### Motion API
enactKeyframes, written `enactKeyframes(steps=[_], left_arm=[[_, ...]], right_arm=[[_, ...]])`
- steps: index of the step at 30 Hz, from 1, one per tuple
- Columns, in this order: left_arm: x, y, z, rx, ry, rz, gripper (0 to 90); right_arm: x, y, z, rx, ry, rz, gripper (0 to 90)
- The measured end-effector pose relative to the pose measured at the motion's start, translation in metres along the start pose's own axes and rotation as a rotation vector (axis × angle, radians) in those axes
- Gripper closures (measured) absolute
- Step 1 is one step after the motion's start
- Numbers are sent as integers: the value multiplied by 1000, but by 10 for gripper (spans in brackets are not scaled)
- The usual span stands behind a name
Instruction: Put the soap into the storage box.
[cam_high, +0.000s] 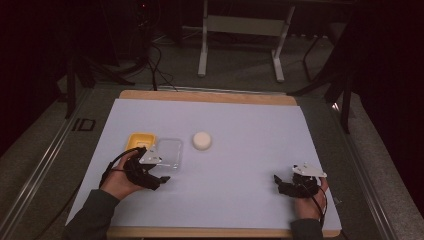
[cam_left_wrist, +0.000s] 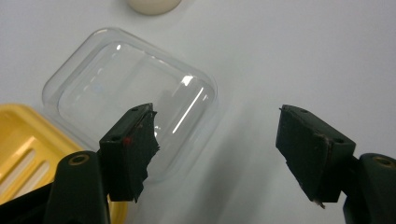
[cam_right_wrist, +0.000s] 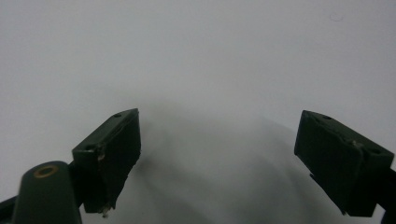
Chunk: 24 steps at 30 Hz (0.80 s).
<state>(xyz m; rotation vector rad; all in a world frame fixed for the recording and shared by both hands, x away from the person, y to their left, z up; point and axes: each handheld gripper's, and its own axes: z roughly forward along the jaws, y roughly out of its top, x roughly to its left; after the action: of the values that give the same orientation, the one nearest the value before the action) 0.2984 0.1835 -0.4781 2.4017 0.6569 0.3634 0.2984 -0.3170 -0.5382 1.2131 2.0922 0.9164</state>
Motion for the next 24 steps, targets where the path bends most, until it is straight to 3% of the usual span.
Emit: enactKeyframes(steps=[6, 24], left_arm=[[4, 12, 7, 23, -5, 31, 286], [18, 39, 18, 26, -15, 56, 287]], right_arm=[[0, -1, -2, -18, 0, 2, 145], [0, -1, -3, -28, 1, 3, 145]])
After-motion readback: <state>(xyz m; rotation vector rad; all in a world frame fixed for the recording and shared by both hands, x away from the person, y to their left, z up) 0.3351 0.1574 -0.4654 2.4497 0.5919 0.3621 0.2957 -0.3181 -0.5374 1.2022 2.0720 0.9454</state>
